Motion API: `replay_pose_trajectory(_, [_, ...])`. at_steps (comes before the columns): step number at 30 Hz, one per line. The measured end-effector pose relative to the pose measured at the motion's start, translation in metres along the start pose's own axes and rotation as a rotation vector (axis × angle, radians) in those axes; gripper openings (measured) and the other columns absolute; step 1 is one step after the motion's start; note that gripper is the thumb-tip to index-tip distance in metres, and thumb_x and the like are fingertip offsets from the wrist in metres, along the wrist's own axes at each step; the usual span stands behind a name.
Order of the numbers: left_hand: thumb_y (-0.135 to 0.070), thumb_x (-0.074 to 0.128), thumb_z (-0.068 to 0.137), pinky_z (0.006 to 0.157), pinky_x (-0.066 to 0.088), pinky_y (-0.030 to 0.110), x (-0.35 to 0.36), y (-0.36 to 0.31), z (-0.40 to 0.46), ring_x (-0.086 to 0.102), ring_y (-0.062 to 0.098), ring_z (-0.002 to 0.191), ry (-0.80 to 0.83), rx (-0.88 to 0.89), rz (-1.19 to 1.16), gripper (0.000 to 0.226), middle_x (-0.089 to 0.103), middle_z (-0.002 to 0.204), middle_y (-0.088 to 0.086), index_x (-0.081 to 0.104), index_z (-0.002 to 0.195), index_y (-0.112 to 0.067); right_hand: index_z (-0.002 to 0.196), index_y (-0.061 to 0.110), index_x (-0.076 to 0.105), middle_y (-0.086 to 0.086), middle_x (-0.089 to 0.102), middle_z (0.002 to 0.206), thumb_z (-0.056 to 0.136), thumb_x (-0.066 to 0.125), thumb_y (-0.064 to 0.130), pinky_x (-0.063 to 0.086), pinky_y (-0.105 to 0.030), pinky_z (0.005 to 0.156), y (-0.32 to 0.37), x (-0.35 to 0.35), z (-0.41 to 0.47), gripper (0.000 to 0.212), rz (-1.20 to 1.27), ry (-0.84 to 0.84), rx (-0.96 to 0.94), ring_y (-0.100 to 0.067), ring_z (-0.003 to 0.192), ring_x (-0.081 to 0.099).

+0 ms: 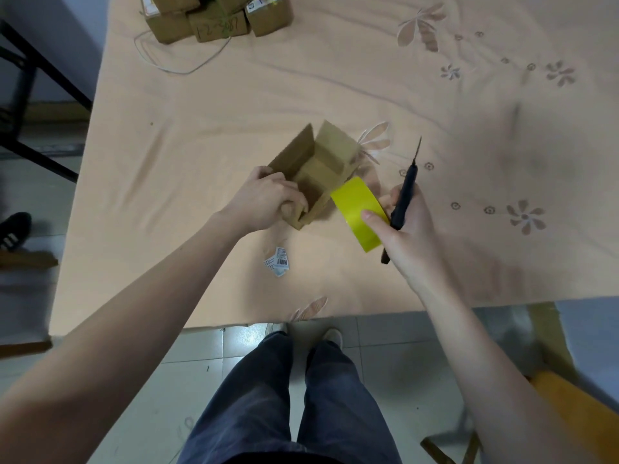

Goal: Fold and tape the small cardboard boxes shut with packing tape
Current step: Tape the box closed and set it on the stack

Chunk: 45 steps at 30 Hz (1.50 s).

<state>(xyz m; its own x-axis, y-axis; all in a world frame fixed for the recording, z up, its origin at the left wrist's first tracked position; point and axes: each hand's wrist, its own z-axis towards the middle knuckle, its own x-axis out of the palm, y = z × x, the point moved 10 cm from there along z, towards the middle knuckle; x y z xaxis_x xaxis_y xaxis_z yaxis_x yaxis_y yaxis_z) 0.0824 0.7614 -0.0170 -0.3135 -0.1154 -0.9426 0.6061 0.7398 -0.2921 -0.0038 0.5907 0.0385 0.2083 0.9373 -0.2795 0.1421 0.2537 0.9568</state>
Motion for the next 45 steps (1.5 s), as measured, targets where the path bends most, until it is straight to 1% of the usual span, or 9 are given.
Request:
replay_pose_trajectory(5, [0.009,0.036,0.072,0.113,0.014,0.033,-0.023,0.016,-0.003,0.048,0.015,0.120,-0.034,-0.114,-0.023,0.058,0.063,0.118,-0.012,0.070,0.105,-0.025,0.079,0.029,0.043,0.019,0.051,0.067,0.083,0.067,0.008,0.038,-0.005,0.056,-0.007,-0.014,0.007,0.033,0.026,-0.072,0.019,0.009,0.060,0.051])
replay_pose_trajectory(9, [-0.021,0.047,0.094,0.100,0.029,0.031,-0.019,-0.020,0.003,0.052,0.021,0.118,-0.062,-0.048,-0.057,0.036,0.060,0.125,-0.001,0.056,0.128,-0.021,0.080,0.032,0.042,0.016,0.050,0.071,0.076,0.067,0.019,0.039,-0.006,0.055,-0.012,-0.021,0.010,0.028,0.025,-0.105,0.040,0.007,0.060,0.050])
replay_pose_trajectory(11, [-0.039,0.047,0.095,0.095,0.033,0.033,0.004,-0.039,0.007,0.047,0.020,0.123,0.041,-0.024,0.004,0.049,0.052,0.135,-0.001,0.041,0.141,-0.023,0.080,0.032,0.042,0.014,0.049,0.072,0.071,0.065,0.025,0.039,-0.006,0.054,-0.013,-0.024,0.010,0.025,0.033,-0.121,0.050,0.005,0.060,0.049])
replay_pose_trajectory(13, [-0.029,0.047,0.096,0.090,0.035,0.032,0.018,-0.045,0.009,0.044,0.020,0.125,0.067,-0.052,0.061,0.051,0.045,0.140,-0.004,0.032,0.145,-0.029,0.080,0.032,0.042,0.013,0.048,0.072,0.069,0.064,0.026,0.038,-0.006,0.053,-0.014,-0.026,0.009,0.025,0.041,-0.130,0.053,0.004,0.060,0.049])
replay_pose_trajectory(23, [0.014,0.041,0.071,0.087,0.033,0.026,-0.023,0.010,-0.004,0.060,0.022,0.100,-0.193,-0.164,-0.062,0.044,0.069,0.101,-0.004,0.071,0.090,-0.013,0.079,0.027,0.041,0.025,0.048,0.062,0.072,0.063,0.010,0.039,-0.008,0.055,-0.008,-0.031,0.000,0.029,0.172,-0.063,-0.003,0.004,0.058,0.047])
replay_pose_trajectory(30, [-0.008,0.049,0.094,0.089,0.043,0.020,-0.035,-0.009,-0.011,0.058,0.010,0.100,-0.266,-0.198,-0.646,0.026,0.065,0.112,-0.004,0.070,0.108,-0.015,0.085,0.033,0.042,0.004,0.055,0.082,0.081,0.068,0.009,0.042,-0.010,0.066,-0.001,-0.015,-0.009,0.036,0.063,0.016,-0.031,-0.001,0.072,0.053])
replay_pose_trajectory(34, [-0.035,0.054,0.095,0.086,0.041,0.008,-0.020,-0.046,-0.003,0.056,-0.005,0.105,-0.060,-0.202,-0.982,0.028,0.062,0.119,-0.011,0.068,0.115,-0.022,0.085,0.029,0.040,-0.010,0.055,0.088,0.082,0.068,0.005,0.048,-0.036,0.078,0.001,-0.002,-0.010,0.036,0.010,0.047,-0.035,-0.015,0.080,0.054])
replay_pose_trajectory(38, [-0.020,0.063,0.090,0.067,0.043,0.009,-0.024,-0.045,-0.006,0.058,0.003,0.083,-0.218,-0.283,-1.157,0.021,0.069,0.101,0.012,0.071,0.109,-0.014,0.086,0.029,0.041,-0.001,0.051,0.083,0.075,0.065,0.018,0.049,-0.043,0.079,0.003,0.003,-0.010,0.029,-0.029,0.029,-0.026,-0.017,0.079,0.054])
replay_pose_trajectory(45, [-0.011,0.069,0.084,0.076,0.047,0.021,-0.026,-0.038,-0.004,0.060,0.009,0.078,-0.297,-0.346,-1.295,0.004,0.072,0.084,0.011,0.072,0.083,-0.013,0.093,0.008,0.047,-0.002,0.054,0.084,0.079,0.071,0.006,0.049,-0.047,0.082,0.006,0.006,-0.009,0.028,-0.102,0.016,-0.063,-0.021,0.084,0.057])
